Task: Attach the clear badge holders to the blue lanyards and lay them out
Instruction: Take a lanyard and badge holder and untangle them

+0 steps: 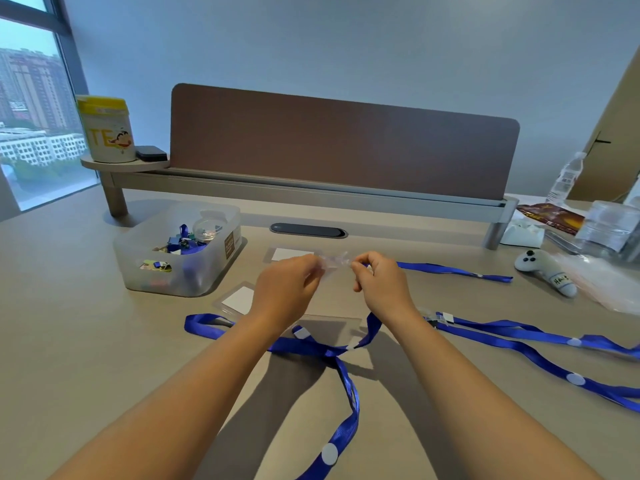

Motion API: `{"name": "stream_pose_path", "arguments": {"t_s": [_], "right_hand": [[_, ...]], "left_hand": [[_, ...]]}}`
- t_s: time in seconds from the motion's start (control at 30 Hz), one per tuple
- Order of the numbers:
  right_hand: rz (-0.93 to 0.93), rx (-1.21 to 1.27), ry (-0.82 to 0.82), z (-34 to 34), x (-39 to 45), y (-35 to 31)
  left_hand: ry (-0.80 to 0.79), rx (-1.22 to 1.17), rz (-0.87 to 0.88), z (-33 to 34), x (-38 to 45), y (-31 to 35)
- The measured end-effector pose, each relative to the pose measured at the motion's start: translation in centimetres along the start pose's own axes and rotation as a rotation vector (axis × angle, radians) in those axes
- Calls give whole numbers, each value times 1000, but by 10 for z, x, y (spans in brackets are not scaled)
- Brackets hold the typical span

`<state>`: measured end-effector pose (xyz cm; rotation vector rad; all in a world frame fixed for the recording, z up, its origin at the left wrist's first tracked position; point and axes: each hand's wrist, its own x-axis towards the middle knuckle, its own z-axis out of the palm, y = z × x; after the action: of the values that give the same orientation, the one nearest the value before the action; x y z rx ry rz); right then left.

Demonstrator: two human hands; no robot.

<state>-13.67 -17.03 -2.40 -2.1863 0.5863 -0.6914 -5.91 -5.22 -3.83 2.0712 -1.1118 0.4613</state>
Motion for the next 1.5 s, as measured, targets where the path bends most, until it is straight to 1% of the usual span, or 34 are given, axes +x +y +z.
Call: {"name": "stream_pose_path", "arguments": {"t_s": [0.1, 0.17, 0.23, 0.3, 0.43, 0.47, 0.5, 0.6, 0.63, 0.83, 0.93, 1.03, 1.13, 1.3, 1.43, 1.5], "right_hand": [[-26, -206, 12, -3, 2, 7], [-32, -260, 5, -3, 3, 9], [-34, -285, -5, -4, 6, 12], [-56, -347, -20, -6, 7, 16], [-125, -496, -56, -7, 9, 24], [-139, -510, -66, -7, 10, 25], [-146, -505, -77, -6, 12, 26], [-116, -396, -109, -2, 16, 28], [-106, -362, -113, -2, 16, 29], [-115, -283, -97, 4, 17, 29], [-146, -346, -88, 5, 17, 27], [-189, -466, -86, 7, 15, 25], [-183, -496, -93, 7, 16, 21], [-40, -447, -305, 11, 8, 25], [63, -373, -439, 33, -12, 28], [91, -380, -490, 43, -20, 27]], "left_hand": [[94, 111, 124, 3, 4, 6], [131, 206, 209, 7, 7, 8], [115, 270, 260, 13, 9, 9], [83, 295, 271, 17, 10, 9], [51, 255, 247, 28, 12, 4], [42, 224, 217, 29, 11, 3], [33, 172, 167, 30, 11, 2], [4, -27, -90, 33, 13, -1], [-6, -57, -130, 34, 14, -2], [-30, -137, -215, 38, 19, -6], [20, -164, -230, 36, 20, -6], [92, -160, -191, 31, 22, -6], [89, -105, -155, 27, 22, -10], [55, -88, -169, 14, 4, -17], [54, -78, -168, -5, -13, -18], [67, -60, -170, -13, -21, -19]]}}
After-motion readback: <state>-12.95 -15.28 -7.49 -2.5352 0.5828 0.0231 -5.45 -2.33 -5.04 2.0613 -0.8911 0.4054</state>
